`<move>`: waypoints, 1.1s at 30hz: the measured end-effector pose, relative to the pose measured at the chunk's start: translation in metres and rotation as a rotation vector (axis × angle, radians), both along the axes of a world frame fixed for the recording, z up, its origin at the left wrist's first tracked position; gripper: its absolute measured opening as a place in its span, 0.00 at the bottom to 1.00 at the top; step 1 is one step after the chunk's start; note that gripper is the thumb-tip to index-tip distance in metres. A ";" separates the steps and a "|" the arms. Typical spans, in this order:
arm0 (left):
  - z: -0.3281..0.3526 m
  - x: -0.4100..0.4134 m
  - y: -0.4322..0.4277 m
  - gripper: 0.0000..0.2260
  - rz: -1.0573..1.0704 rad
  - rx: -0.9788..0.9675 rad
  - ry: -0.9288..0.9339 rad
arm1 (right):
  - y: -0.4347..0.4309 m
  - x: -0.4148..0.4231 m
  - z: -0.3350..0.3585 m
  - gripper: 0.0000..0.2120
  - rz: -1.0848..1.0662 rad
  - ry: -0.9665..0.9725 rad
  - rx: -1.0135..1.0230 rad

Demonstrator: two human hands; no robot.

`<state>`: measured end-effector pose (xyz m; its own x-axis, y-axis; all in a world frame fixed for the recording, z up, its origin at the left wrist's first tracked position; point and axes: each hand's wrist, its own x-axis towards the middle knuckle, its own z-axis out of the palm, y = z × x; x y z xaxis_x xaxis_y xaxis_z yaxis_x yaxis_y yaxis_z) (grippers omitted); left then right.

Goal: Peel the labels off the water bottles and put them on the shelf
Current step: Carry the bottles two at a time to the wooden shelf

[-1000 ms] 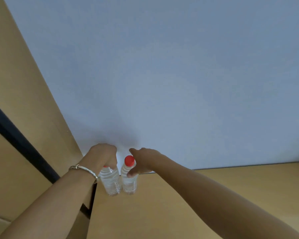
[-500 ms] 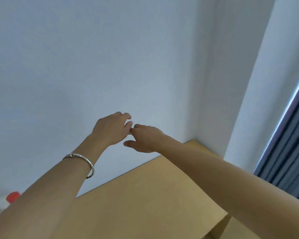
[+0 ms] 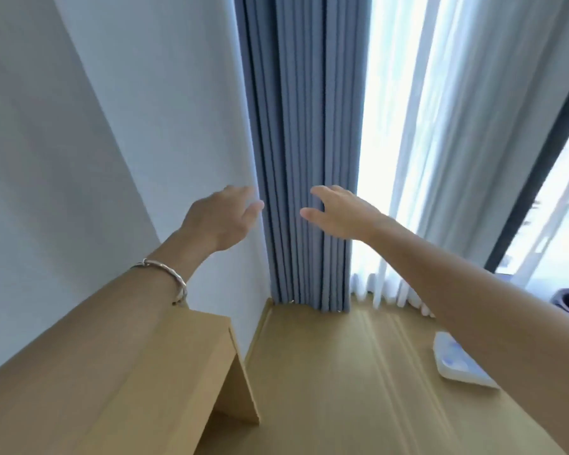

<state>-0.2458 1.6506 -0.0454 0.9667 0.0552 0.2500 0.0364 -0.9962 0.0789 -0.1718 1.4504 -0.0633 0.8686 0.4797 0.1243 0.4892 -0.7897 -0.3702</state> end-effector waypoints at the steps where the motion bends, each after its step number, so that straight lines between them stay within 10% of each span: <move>1: -0.003 0.023 -0.025 0.20 -0.068 -0.019 0.000 | -0.031 0.008 -0.004 0.30 -0.065 0.006 -0.003; 12: -0.079 0.218 -0.288 0.22 -0.604 -0.014 0.165 | -0.280 0.100 -0.052 0.32 -0.598 0.156 -0.123; 33: -0.218 0.489 -0.548 0.25 -0.746 -0.030 0.500 | -0.508 0.333 -0.165 0.28 -0.684 0.430 -0.119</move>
